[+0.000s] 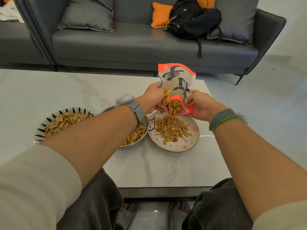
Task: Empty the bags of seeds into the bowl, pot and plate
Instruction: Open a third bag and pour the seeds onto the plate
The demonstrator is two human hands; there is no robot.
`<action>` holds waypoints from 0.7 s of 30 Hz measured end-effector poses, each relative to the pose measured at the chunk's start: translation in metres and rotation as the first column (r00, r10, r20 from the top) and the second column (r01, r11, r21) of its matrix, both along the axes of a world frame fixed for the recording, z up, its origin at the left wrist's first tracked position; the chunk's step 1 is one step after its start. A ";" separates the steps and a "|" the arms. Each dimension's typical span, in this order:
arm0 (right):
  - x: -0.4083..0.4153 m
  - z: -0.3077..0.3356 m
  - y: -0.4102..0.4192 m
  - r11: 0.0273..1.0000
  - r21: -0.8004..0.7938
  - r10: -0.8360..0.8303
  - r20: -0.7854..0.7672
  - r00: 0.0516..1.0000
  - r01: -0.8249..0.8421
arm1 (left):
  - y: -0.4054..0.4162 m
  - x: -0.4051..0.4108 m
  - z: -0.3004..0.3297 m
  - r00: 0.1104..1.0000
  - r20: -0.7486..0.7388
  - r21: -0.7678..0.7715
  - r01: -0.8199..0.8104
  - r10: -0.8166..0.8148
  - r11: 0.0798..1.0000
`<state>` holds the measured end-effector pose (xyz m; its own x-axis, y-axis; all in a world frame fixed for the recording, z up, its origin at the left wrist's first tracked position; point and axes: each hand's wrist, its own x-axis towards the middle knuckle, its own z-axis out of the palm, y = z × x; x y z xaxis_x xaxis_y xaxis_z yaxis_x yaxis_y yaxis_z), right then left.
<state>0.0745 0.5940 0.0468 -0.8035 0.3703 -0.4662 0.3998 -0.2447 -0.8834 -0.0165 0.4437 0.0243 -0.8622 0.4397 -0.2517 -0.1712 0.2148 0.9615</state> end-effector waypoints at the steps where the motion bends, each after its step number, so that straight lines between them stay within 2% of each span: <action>1: 0.000 -0.002 0.002 1.000 -0.003 0.005 -0.001 1.000 -0.005 | 0.000 0.000 0.000 1.000 0.005 0.006 0.000 0.000 1.000; 6: -0.002 -0.001 -0.001 0.999 0.044 0.001 0.002 1.000 -0.001 | 0.000 -0.001 -0.001 1.000 0.004 0.011 0.007 -0.007 1.000; 21: -0.005 -0.003 -0.003 0.999 0.033 0.003 0.003 1.000 -0.003 | -0.005 -0.001 -0.001 1.000 0.007 0.014 0.019 -0.019 1.000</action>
